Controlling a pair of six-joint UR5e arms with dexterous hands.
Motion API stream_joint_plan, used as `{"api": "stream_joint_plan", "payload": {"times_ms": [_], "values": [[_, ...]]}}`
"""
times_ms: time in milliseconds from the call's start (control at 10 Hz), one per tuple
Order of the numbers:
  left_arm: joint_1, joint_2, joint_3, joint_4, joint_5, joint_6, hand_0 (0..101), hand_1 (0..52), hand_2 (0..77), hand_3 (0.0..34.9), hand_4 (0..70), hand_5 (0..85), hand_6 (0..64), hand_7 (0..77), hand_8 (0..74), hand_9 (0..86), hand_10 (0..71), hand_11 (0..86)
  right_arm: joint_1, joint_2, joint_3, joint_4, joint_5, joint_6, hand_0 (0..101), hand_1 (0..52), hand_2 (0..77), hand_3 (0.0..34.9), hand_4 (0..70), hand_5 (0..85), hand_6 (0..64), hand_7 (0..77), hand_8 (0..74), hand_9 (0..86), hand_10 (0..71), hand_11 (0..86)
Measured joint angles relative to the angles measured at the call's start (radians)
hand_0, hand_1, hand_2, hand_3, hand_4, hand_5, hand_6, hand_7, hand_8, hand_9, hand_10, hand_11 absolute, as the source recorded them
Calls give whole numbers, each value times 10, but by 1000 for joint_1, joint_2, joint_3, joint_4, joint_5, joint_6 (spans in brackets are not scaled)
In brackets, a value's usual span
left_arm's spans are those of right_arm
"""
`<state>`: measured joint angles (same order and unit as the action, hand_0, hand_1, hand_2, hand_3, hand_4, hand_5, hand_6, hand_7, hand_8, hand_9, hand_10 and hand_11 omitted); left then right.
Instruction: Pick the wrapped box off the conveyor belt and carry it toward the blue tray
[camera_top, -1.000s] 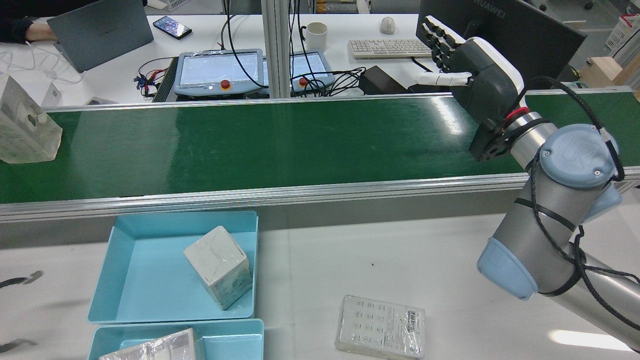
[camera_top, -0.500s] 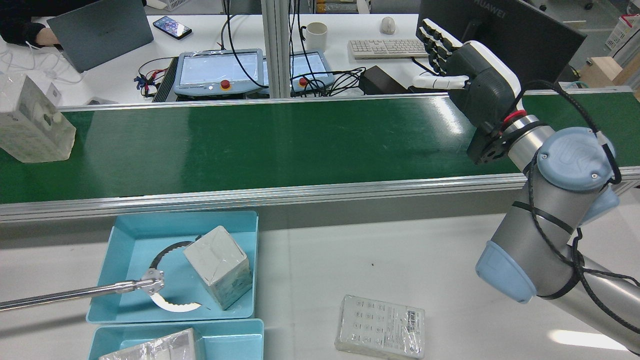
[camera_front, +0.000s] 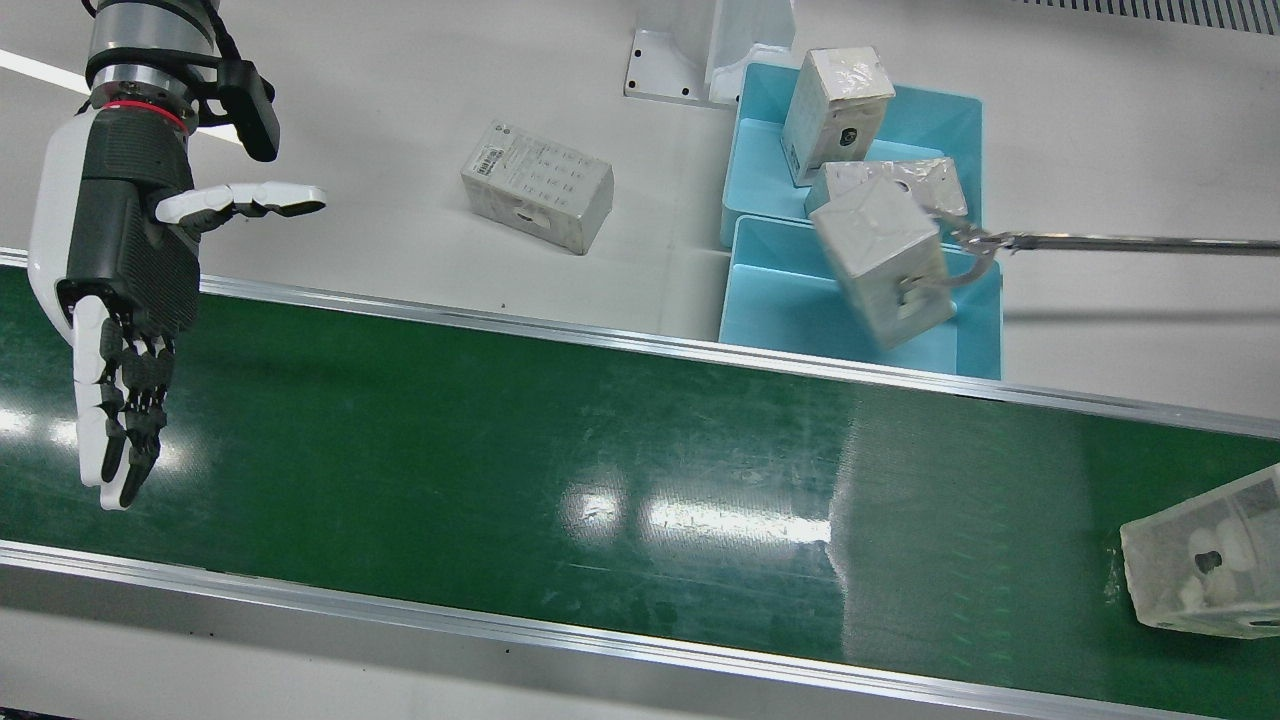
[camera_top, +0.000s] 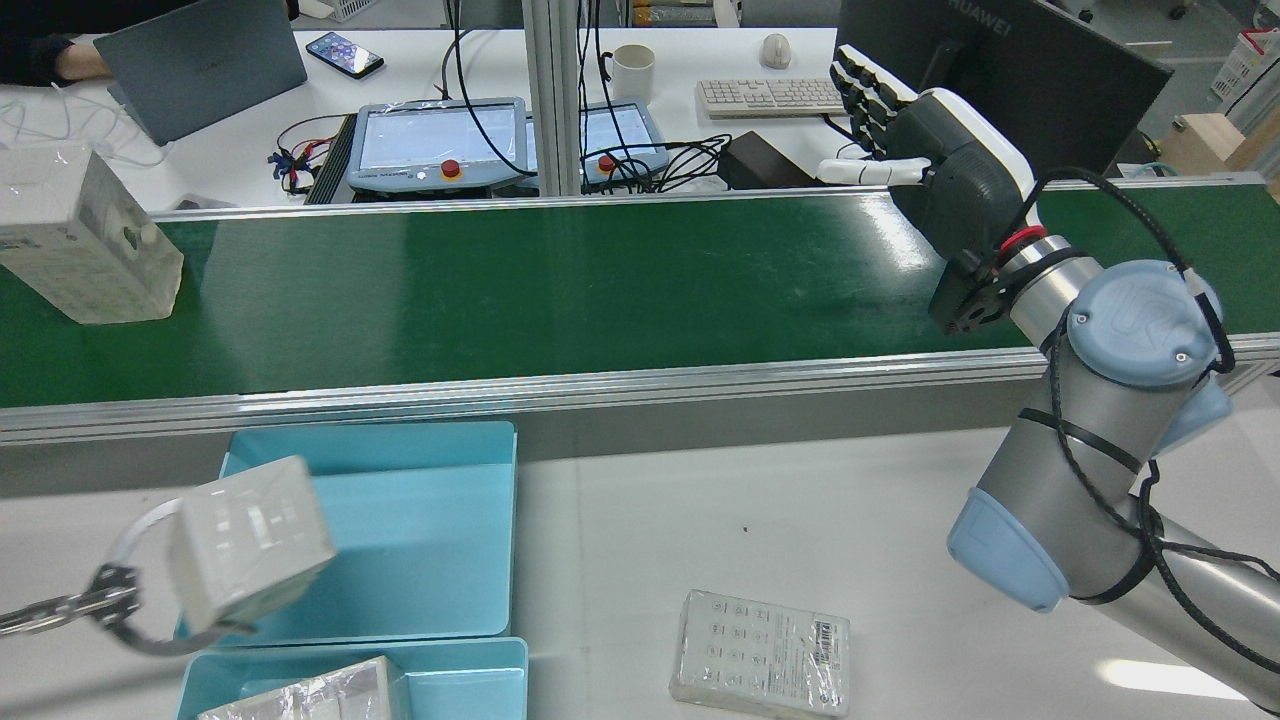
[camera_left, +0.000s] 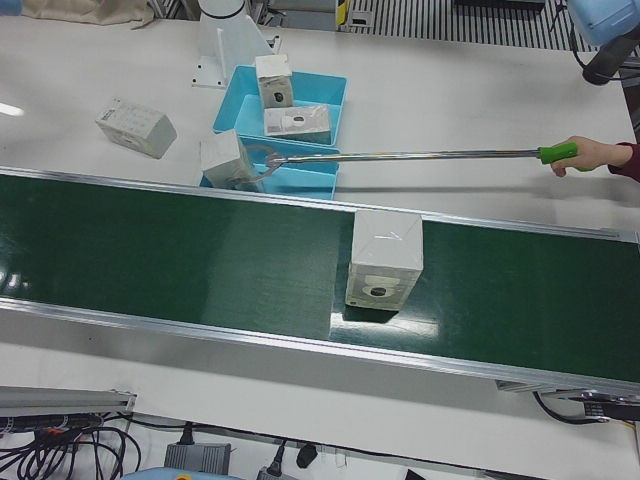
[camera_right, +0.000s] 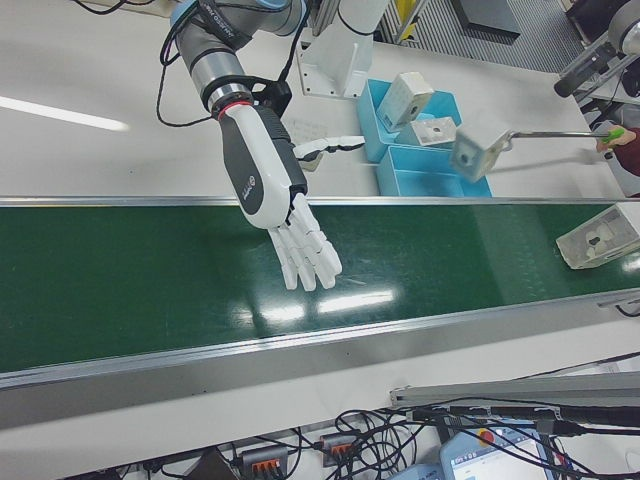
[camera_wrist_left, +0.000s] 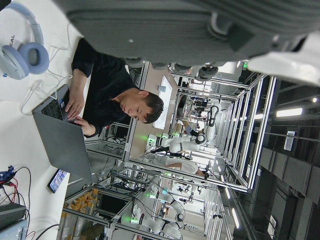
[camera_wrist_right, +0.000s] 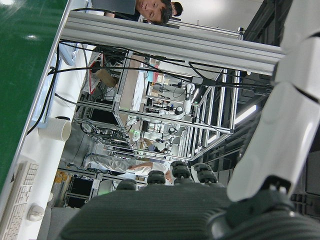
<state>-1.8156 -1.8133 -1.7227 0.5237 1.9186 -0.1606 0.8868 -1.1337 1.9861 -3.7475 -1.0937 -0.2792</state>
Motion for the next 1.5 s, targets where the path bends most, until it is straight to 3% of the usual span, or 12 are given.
{"api": "stream_joint_plan", "payload": {"times_ms": [1500], "values": [[0,0,0,0,0,0,0,0,5,0,0,11,0,0,0,0,5,0,-7,2,-3,0,1,0,413,93,114,71,0,60,0,0,22,16,0,11]]}}
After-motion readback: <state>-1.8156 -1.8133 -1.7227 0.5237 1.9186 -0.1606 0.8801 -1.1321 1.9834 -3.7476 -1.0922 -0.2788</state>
